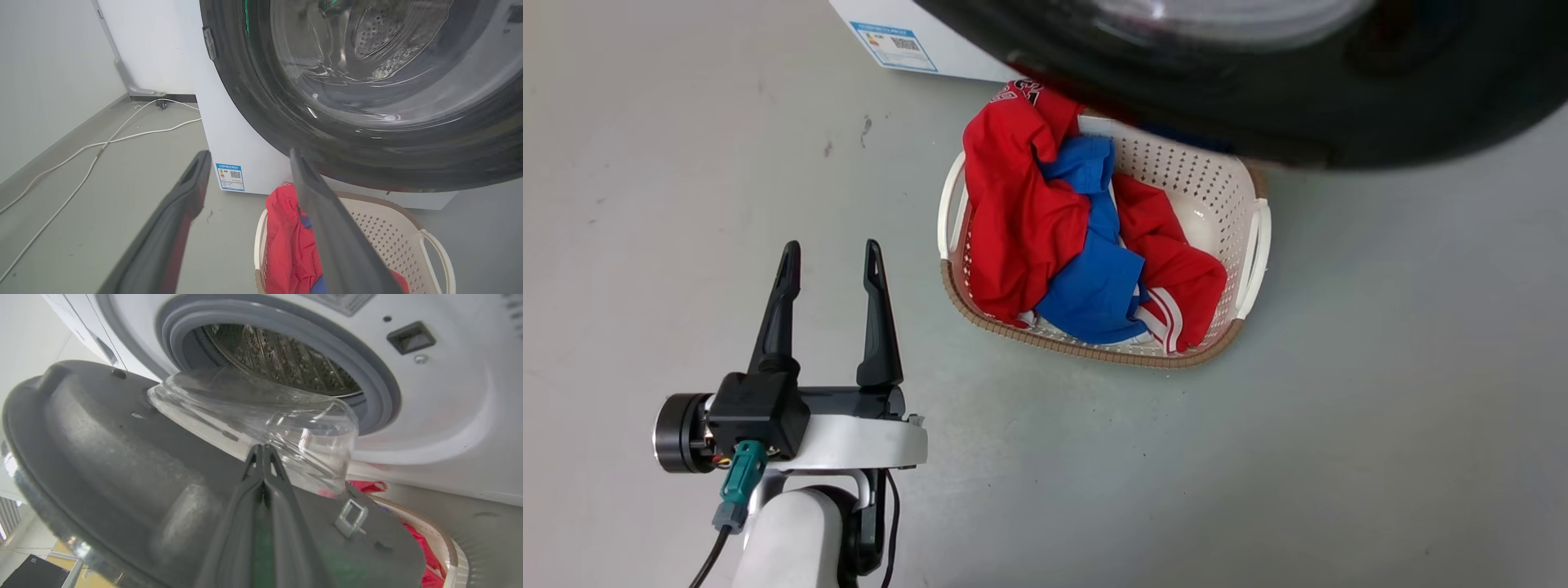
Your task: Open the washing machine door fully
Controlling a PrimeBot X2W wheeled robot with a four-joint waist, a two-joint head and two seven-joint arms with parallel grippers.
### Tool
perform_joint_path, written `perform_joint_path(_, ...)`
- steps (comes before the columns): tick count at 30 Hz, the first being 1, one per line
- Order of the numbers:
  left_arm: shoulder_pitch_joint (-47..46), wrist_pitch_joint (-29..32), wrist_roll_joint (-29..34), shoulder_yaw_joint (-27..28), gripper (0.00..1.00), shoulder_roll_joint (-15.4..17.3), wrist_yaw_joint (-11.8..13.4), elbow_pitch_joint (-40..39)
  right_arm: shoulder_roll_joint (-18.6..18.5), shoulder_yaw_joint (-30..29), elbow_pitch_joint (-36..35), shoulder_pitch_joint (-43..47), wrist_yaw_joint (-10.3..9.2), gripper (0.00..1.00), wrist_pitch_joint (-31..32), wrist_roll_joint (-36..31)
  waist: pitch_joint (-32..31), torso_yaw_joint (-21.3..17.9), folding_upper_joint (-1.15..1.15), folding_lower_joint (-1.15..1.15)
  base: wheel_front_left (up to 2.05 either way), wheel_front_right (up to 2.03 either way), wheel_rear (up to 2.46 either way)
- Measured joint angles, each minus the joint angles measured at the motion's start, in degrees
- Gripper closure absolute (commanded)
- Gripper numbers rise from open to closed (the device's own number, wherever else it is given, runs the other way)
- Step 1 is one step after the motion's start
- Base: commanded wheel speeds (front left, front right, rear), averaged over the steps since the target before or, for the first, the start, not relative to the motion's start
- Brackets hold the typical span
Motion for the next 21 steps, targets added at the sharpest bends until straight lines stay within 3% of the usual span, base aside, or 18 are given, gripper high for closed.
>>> perform_joint_path(21, 2.32, 0.01, 0.96, 1.08, 0.0, 0.01, -0.46, 0.45, 5.39, 3.79, -20.97, 24.42, 0.02, 1.0, 1.22, 3.71, -5.06, -0.98, 0.0, 0.0, 0.0, 0.0, 0.0)
